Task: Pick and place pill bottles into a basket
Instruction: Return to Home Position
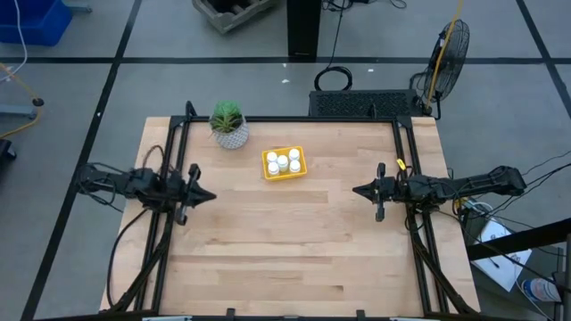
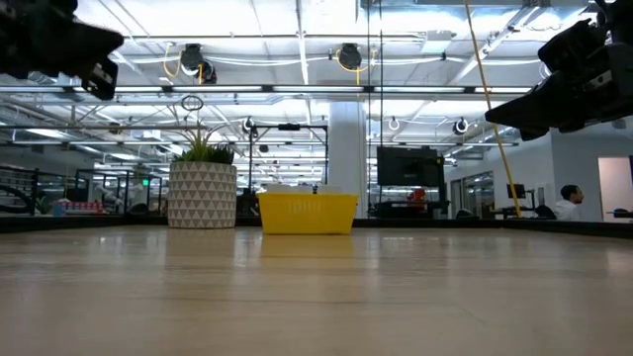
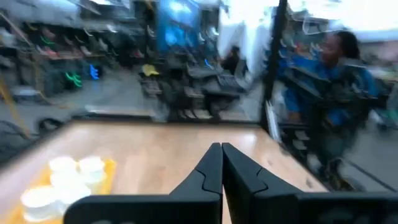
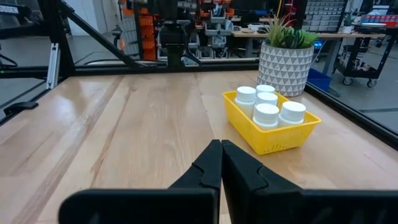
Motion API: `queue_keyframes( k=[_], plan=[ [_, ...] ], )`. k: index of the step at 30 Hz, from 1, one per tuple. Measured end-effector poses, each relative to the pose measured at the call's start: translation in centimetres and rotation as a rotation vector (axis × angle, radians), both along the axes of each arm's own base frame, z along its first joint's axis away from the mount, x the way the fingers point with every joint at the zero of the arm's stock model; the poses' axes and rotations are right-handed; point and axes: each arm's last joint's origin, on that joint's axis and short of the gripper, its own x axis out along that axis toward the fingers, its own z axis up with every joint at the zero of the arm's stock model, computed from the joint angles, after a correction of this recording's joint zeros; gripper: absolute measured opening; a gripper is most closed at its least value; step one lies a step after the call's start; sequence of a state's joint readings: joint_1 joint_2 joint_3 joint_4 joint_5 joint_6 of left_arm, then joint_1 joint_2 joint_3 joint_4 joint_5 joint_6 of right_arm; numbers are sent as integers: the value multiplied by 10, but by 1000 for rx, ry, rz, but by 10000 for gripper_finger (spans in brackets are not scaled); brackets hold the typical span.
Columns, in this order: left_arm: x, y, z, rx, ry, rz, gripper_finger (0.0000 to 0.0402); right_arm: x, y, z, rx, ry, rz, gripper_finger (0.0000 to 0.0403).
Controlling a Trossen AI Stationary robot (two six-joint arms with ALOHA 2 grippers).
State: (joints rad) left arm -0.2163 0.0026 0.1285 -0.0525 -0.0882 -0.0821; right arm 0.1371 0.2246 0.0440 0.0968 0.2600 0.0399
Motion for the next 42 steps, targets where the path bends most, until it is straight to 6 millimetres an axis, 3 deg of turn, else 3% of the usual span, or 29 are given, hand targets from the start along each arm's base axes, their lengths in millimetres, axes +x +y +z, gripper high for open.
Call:
queue_keyframes(
  k=[4, 8, 13, 30, 42],
  plan=[
    [2, -3, -9, 8, 23, -57, 18, 0, 0, 0, 0, 1, 0, 0],
    [4, -2, -22, 29, 119, 17, 33, 0, 0, 0, 0, 2, 0, 0],
    [4, 1, -21, 28, 124, 104, 43, 0, 0, 0, 0, 3, 1, 0],
    [4, 1, -21, 22, 119, 103, 47, 0, 0, 0, 0, -2, 0, 0],
    [4, 1, -21, 21, 119, 102, 47, -13, -1, 13, 23, -176, 39, 0]
  ],
)
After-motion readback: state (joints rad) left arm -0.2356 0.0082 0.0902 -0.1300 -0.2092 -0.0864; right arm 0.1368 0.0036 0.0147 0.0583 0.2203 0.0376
